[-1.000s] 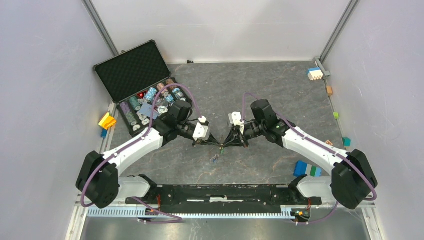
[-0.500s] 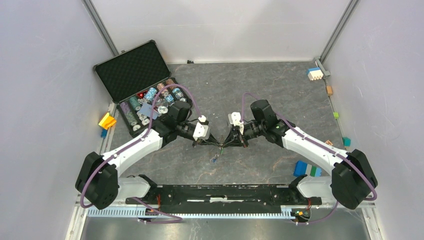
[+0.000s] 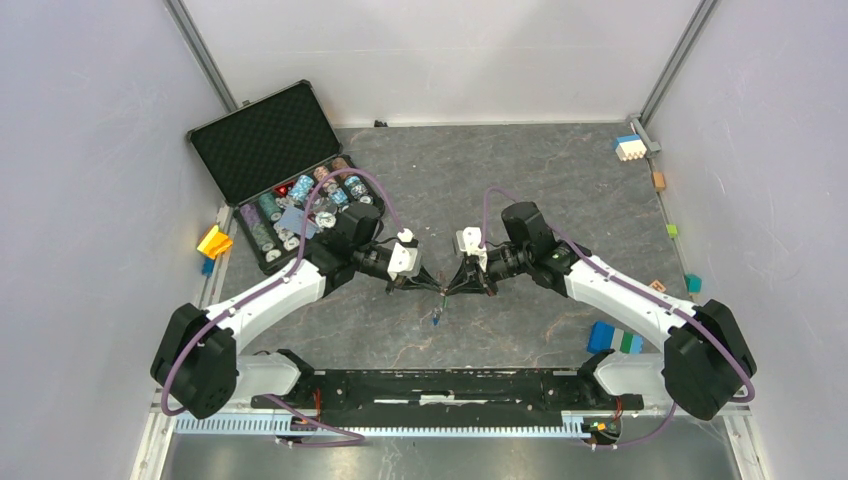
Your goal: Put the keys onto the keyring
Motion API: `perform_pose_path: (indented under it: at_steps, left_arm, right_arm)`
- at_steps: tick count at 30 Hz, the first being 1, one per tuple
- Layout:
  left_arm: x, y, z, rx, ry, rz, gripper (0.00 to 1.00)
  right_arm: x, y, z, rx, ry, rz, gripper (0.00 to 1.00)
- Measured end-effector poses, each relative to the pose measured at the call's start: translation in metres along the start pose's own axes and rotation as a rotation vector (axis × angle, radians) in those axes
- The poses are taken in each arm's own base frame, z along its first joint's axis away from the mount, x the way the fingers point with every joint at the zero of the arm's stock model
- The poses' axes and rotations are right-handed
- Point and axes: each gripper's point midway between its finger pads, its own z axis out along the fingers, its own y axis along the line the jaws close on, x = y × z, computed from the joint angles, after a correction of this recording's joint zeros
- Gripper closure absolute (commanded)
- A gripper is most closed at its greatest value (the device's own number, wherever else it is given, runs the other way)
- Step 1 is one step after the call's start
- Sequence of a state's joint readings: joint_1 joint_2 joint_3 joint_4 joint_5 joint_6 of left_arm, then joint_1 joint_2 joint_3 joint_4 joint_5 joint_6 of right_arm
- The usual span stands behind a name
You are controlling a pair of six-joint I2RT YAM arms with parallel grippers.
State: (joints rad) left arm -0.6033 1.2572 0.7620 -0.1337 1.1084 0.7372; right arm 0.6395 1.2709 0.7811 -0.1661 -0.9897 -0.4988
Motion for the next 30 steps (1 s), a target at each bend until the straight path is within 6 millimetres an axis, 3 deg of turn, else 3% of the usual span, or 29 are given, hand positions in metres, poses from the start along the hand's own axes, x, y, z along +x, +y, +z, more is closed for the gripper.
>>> perform_pose_path:
  at_steps: [30]
  left_arm:
    - [-0.0044,0.0017,0.002,-0.011,-0.044,-0.031,0.98]
  right_arm:
    - [-0.0007,0.002,-0.0024,0.008,-0.005,-0.034,1.0]
